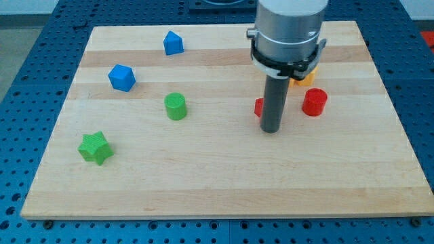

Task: Push the red star below the yellow heart

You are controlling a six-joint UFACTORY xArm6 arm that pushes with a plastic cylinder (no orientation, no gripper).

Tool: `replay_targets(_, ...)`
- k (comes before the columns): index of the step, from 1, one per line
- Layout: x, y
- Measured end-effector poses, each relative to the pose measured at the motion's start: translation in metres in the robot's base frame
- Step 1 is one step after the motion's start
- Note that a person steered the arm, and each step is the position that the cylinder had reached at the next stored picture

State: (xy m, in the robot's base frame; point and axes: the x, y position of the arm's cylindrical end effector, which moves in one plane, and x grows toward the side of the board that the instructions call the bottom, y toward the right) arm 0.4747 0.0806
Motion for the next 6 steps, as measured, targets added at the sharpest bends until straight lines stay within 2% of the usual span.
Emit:
replay_targets(1, 0.0, 0.007)
replay_targets(3, 0.001, -0.05)
replay_targets(4, -0.001, -0.053)
replay_targets(6, -0.032, 0.007)
